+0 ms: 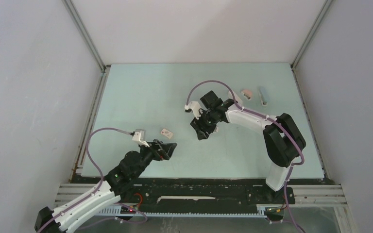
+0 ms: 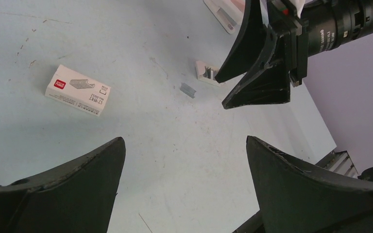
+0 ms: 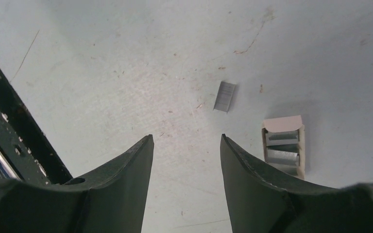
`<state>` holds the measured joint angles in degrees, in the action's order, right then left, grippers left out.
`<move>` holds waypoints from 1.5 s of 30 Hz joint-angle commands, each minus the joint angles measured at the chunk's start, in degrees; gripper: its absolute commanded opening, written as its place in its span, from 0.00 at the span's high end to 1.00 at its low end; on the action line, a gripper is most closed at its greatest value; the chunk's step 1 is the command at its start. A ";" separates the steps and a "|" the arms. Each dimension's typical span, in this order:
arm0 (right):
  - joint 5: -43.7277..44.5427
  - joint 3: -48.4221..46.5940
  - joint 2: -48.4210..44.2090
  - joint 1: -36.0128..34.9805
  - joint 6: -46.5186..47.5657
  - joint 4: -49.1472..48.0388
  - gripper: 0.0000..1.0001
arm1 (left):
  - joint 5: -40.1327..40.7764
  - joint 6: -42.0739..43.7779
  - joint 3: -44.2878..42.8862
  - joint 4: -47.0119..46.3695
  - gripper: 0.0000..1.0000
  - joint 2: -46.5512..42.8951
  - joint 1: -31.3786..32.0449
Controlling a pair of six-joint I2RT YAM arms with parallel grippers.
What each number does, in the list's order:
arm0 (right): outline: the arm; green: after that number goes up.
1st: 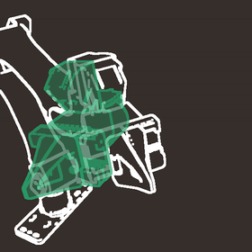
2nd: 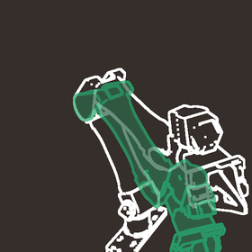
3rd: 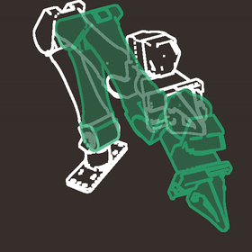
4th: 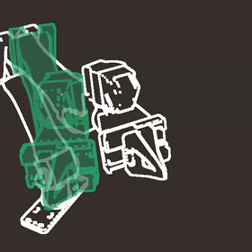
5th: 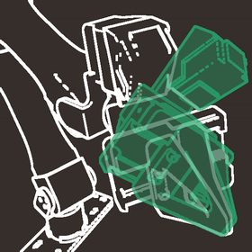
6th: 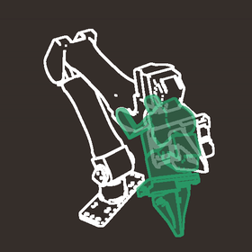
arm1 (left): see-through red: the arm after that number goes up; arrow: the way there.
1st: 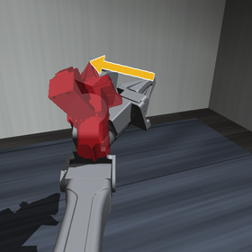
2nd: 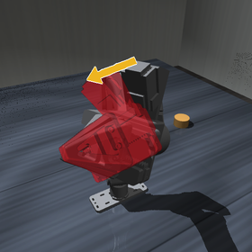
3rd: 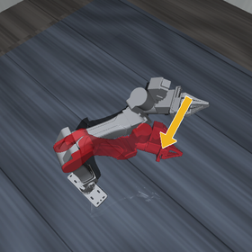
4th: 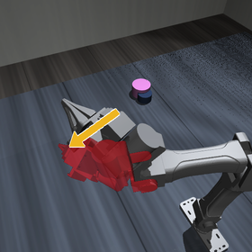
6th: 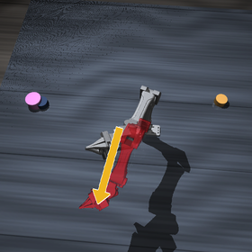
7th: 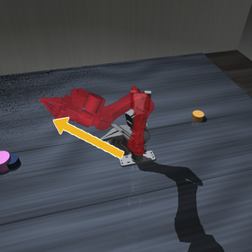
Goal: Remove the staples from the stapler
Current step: Pick up the staple from the center of the board.
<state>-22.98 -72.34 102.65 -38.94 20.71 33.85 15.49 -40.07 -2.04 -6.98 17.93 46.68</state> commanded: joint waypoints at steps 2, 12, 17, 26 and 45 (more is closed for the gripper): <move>2.12 -1.35 0.30 -0.52 -6.12 -5.21 0.38 | 1.46 -0.33 -0.30 -3.47 0.00 3.32 -0.38; 2.37 -0.90 1.47 -0.24 -9.49 -7.00 0.38 | 1.55 -1.76 0.28 -4.00 0.00 3.76 -0.40; 4.13 -0.62 1.85 -0.35 -10.17 -7.65 0.39 | 1.76 -2.82 1.37 -3.46 0.00 1.72 -0.38; 4.20 -0.62 2.92 -0.44 -10.32 -7.52 0.40 | 1.96 -4.61 3.52 -4.14 0.00 0.50 -0.36; 4.42 -0.61 4.05 -0.74 -10.07 -7.39 0.40 | 2.03 -6.11 5.42 -6.50 0.00 1.98 -0.36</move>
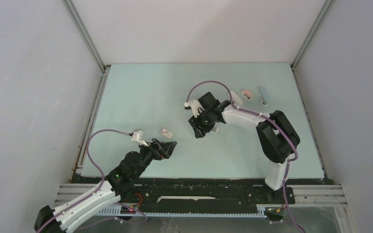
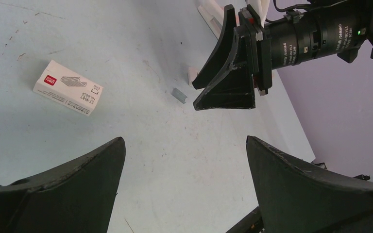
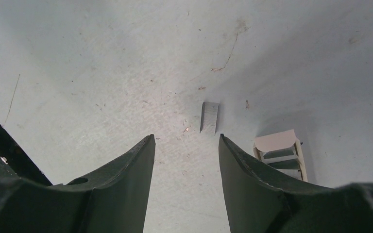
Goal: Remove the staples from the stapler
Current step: Pick up the staple from the center of the board.
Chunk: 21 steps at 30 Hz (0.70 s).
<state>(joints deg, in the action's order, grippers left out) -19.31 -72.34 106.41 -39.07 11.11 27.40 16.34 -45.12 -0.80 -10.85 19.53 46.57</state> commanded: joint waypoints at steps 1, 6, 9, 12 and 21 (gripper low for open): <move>0.84 -0.61 0.29 -0.65 -0.46 -0.94 0.40 | 1.23 -1.10 4.31 -2.80 0.00 0.36 -0.27; 1.39 -0.61 0.38 -0.81 -0.39 -1.10 0.40 | 1.32 -1.11 4.36 -2.89 0.00 0.16 -0.25; 2.41 -1.12 0.54 -1.13 -0.17 -1.00 0.40 | 1.32 -1.11 4.47 -2.95 0.00 0.25 -0.29; 3.95 -2.15 1.08 -1.54 0.11 -0.50 0.40 | 1.35 -1.02 4.38 -3.21 0.00 0.49 -0.29; 5.72 -6.84 5.55 -2.51 0.48 2.40 0.41 | 1.14 -1.11 4.53 -3.32 0.00 0.44 -0.30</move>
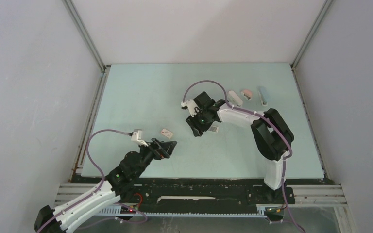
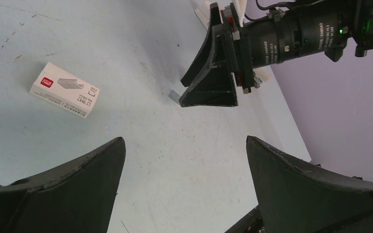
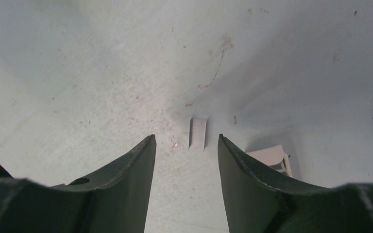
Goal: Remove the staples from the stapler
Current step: Pick up the staple from the center of the board.
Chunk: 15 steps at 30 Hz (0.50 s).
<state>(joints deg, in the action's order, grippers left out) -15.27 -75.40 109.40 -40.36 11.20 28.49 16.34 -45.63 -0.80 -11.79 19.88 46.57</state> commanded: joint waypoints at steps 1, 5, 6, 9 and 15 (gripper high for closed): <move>2.18 -4.54 3.28 -1.47 0.50 2.05 0.42 | 1.14 -0.60 4.46 -2.21 0.00 0.04 -0.30; 4.38 -6.75 5.59 -2.08 1.05 3.91 0.49 | 1.15 -0.82 4.57 -1.42 0.00 -0.73 -0.25; 4.90 -7.08 5.93 -2.09 1.16 4.20 0.50 | 1.11 -0.78 4.55 -1.12 0.00 -0.98 -0.26; 7.01 -7.31 6.72 -2.31 1.73 4.66 0.50 | 1.19 -0.71 4.50 -0.25 0.00 -1.93 -0.29; 8.89 -7.53 7.42 -2.98 2.76 5.73 0.54 | 1.41 -0.43 4.39 0.86 0.00 -2.94 -0.25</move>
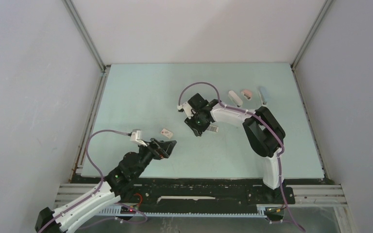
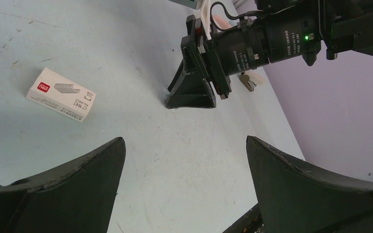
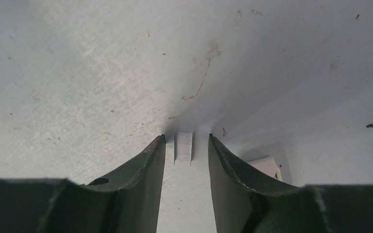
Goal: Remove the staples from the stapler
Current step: Pick up the staple from the center of the board.
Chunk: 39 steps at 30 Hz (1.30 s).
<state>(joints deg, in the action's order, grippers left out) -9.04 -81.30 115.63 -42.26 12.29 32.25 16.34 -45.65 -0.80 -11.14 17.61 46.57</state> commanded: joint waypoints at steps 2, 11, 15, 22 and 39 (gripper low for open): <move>3.07 -1.93 1.47 -1.53 1.87 2.83 0.55 | 1.34 -0.41 4.10 0.40 0.00 -0.69 -0.27; 3.50 -1.99 2.11 -3.06 2.58 3.29 0.63 | 1.06 -0.58 3.92 0.76 0.00 -0.99 -0.26; 3.43 -2.03 2.16 -3.15 2.56 3.76 0.68 | 0.89 -0.88 3.80 0.54 0.00 -0.89 -0.25; 1.68 -1.85 1.83 -1.68 2.30 4.62 0.84 | 0.35 -1.37 4.07 -0.68 0.00 -0.40 -0.25; -8.65 0.88 -4.84 2.23 -0.29 2.37 0.94 | -3.12 -3.19 5.25 -11.18 0.00 5.17 -0.25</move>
<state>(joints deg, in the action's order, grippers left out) -13.02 -81.17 115.48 -41.63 13.54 34.59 14.35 -47.55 -0.80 -16.27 21.50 46.57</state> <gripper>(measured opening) 0.160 0.996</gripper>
